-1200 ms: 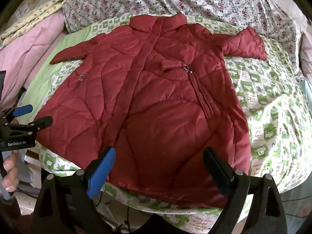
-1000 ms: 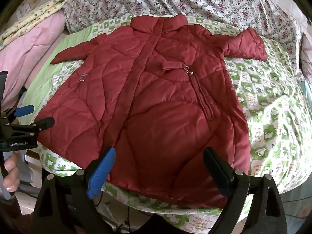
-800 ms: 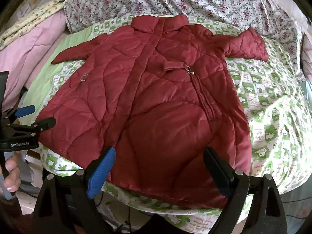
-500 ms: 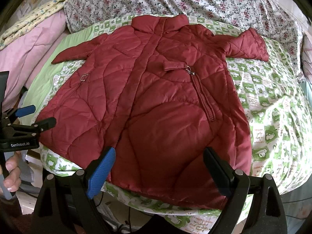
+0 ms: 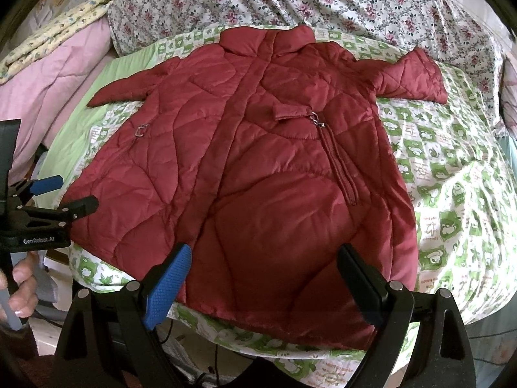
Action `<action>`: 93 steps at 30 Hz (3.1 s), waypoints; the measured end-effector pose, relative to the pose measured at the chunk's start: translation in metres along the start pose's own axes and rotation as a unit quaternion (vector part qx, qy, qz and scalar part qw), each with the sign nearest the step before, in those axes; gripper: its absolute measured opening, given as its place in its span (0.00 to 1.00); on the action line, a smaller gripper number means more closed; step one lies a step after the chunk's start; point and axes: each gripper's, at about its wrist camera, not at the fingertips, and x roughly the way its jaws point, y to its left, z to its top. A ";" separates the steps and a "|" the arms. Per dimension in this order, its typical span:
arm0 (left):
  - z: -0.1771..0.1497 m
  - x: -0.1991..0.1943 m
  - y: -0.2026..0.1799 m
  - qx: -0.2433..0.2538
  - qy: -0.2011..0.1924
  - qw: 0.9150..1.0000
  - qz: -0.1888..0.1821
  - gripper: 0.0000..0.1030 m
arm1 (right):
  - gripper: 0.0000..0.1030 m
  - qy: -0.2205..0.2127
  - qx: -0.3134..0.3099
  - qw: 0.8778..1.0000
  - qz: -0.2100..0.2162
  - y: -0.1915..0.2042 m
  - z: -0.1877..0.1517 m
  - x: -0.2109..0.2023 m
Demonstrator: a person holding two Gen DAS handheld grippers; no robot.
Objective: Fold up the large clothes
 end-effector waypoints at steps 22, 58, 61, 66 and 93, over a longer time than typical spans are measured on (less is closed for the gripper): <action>0.014 0.016 -0.001 0.003 -0.015 1.000 0.002 1.00 | 0.90 -0.012 0.020 1.000 0.000 -0.025 0.020 0.009; 0.107 0.094 0.021 -0.053 0.013 0.998 -0.031 1.00 | 0.90 -0.097 0.183 0.972 -0.113 -0.301 0.254 0.105; 0.110 0.102 0.022 -0.052 0.020 0.998 -0.028 1.00 | 0.88 -0.096 0.187 0.966 -0.150 -0.324 0.288 0.129; 0.113 0.113 0.027 -0.052 0.025 0.998 -0.013 1.00 | 0.88 -0.095 0.193 0.957 -0.192 -0.353 0.331 0.164; 0.110 0.107 0.034 -0.084 0.020 0.995 -0.055 1.00 | 0.11 -0.142 0.057 0.986 0.065 -0.210 0.253 0.142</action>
